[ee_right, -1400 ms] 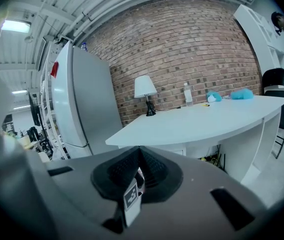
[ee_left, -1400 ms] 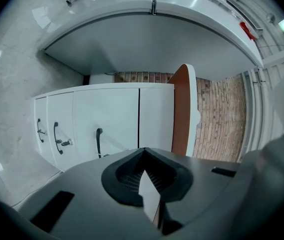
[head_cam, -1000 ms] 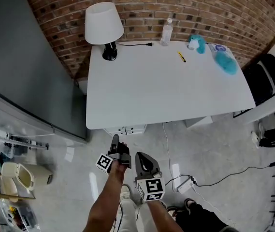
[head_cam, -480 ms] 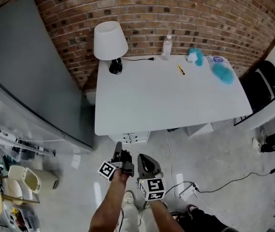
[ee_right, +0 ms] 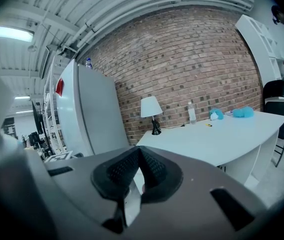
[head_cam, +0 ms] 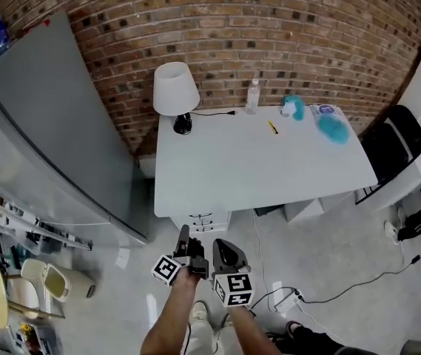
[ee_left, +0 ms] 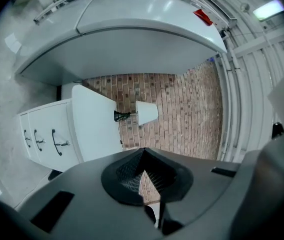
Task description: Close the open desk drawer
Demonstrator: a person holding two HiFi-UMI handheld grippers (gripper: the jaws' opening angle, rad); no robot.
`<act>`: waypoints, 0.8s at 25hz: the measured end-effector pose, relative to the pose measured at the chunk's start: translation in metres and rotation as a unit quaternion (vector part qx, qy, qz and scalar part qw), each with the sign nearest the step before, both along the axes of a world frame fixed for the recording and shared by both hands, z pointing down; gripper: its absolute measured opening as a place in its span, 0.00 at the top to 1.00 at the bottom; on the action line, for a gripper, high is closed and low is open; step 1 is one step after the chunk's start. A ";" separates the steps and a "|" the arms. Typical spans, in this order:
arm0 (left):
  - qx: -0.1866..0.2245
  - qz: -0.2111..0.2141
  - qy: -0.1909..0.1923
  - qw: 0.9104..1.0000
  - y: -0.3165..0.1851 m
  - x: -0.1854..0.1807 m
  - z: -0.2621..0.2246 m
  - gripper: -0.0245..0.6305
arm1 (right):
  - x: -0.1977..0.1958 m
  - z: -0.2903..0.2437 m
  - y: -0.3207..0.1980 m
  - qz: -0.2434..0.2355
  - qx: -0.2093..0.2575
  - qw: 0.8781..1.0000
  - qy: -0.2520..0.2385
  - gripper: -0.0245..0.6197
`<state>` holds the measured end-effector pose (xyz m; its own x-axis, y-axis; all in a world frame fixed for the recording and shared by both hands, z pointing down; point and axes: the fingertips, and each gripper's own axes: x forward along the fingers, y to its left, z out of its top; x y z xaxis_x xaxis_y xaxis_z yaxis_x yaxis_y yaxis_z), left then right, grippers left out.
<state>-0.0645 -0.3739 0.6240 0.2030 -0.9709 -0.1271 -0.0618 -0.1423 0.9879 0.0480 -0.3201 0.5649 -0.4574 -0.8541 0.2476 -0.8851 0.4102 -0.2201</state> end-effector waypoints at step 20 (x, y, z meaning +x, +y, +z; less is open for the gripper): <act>0.030 0.028 -0.205 0.978 0.062 0.015 -0.153 0.95 | 0.014 -0.108 0.032 0.011 0.027 0.999 -0.023 0.95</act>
<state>-0.0491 -0.3122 0.4714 0.3019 -0.9500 -0.0796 -0.4417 -0.2134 0.8714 0.0621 -0.2880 0.4571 -0.4489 -0.8753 0.1800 -0.8831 0.4038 -0.2387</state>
